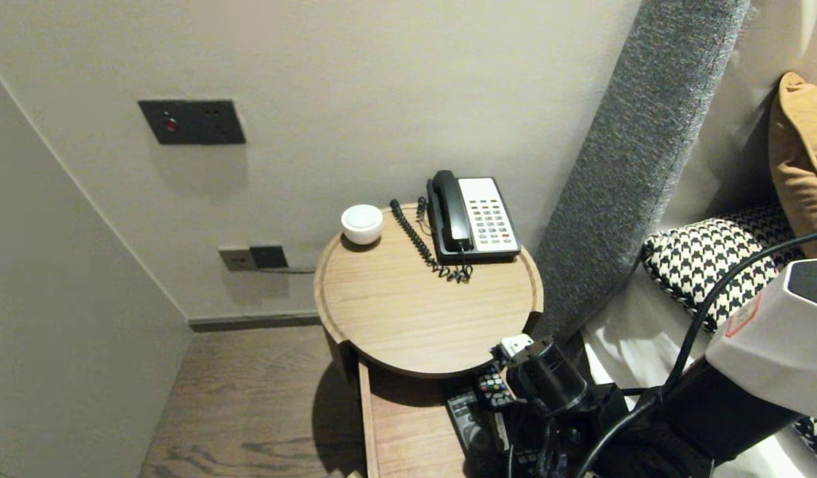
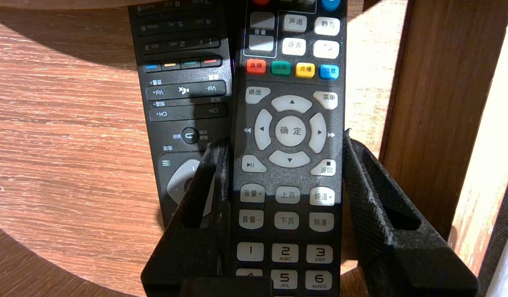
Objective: Put the remote controls on the table in the drawer one by one
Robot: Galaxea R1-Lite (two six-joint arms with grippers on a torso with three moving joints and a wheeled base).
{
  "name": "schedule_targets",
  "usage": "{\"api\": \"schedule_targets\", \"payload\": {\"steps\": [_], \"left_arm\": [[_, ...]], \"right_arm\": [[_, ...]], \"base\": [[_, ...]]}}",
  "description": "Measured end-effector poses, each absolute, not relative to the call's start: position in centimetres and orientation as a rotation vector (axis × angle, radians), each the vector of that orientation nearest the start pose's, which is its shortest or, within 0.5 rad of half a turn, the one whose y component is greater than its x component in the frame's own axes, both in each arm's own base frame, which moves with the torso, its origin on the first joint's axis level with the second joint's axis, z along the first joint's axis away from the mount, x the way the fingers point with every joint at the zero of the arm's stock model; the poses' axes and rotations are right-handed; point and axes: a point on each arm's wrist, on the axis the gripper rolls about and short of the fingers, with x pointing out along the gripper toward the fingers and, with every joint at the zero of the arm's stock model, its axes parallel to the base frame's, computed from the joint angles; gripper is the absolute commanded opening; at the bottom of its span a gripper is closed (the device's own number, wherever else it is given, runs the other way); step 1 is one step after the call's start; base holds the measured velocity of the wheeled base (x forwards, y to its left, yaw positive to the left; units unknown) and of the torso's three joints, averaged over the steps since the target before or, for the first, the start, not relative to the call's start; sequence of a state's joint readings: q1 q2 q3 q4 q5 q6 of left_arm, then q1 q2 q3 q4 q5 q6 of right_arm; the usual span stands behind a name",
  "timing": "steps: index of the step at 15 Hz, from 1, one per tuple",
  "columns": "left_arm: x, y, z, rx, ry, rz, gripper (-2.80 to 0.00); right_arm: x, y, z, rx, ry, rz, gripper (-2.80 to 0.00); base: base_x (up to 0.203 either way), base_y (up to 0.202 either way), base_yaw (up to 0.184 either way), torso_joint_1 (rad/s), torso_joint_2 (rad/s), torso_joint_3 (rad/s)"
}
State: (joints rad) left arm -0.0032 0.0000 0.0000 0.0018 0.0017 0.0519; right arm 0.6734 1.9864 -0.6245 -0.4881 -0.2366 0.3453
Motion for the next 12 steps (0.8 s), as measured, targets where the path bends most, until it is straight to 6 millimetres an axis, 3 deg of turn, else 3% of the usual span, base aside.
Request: {"api": "schedule_targets", "payload": {"steps": [12], "left_arm": [[-2.28,0.01,7.53,0.052,0.002,-0.002,-2.80]], "right_arm": [[23.75,18.84,3.98,-0.075,0.825,0.284,-2.80]], "base": [[0.000,0.000,0.000,0.000,0.00,0.000]]}}
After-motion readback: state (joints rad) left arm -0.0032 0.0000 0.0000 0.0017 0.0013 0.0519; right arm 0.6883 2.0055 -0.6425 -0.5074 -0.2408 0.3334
